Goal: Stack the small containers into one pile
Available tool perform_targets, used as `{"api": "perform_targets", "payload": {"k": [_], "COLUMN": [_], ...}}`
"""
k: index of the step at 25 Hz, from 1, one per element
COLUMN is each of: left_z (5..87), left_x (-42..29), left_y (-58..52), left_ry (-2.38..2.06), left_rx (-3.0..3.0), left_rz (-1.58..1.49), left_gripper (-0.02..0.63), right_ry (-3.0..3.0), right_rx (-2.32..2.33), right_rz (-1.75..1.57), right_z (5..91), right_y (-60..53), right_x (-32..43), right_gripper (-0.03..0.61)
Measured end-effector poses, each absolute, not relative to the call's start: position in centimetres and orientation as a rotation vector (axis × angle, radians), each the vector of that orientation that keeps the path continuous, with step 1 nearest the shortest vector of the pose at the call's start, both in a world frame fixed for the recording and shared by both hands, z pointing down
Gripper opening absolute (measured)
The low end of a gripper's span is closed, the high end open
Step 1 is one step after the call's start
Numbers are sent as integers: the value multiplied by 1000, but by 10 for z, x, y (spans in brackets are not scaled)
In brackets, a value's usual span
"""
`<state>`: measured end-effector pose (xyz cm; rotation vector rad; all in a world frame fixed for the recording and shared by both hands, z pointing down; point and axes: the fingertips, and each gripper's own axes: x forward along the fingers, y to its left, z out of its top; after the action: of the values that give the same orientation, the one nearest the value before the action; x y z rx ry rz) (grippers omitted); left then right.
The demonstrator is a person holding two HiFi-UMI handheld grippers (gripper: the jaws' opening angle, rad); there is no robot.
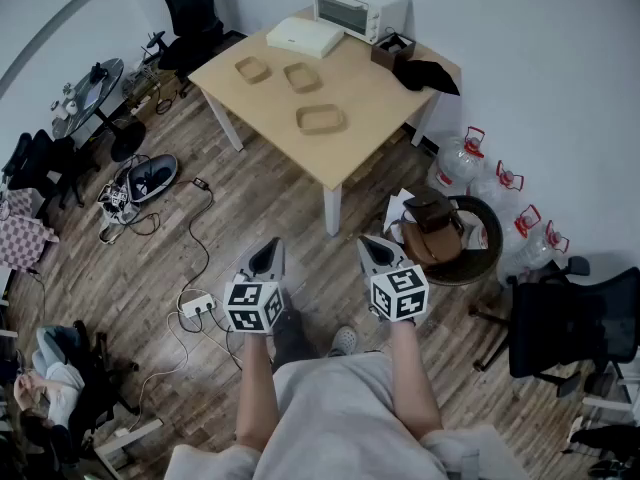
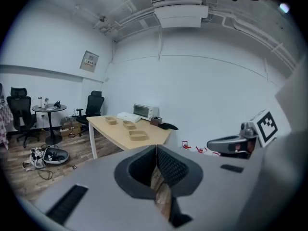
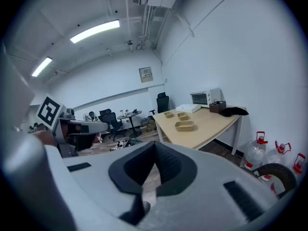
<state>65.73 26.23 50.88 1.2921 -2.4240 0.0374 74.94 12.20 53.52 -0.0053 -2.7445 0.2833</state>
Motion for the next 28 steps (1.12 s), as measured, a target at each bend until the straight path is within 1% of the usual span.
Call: {"api": "perform_targets", "payload": {"k": [7,14,21,28], "left_z": [515,531,531,520], "left_x": [661,639,594,522], "left_y": [256,275,281,283], "left_ry": [-2422,-2397,-2392,-2396], "left_rx": [1290,1245,1244,1281], "left_rz": [94,136,168,156], "left_gripper": [6,6,6,6], "right_ry": [-2752,-2752,-2735,-2744], "right_rx": [-6,1,-28,11], "right_rz": [299,342,385,380], "right_z": [538,543,551,544], "right_y": [117,112,111,111], "right_x": [748,733,695,631], "right_gripper": [6,6,8,8]}}
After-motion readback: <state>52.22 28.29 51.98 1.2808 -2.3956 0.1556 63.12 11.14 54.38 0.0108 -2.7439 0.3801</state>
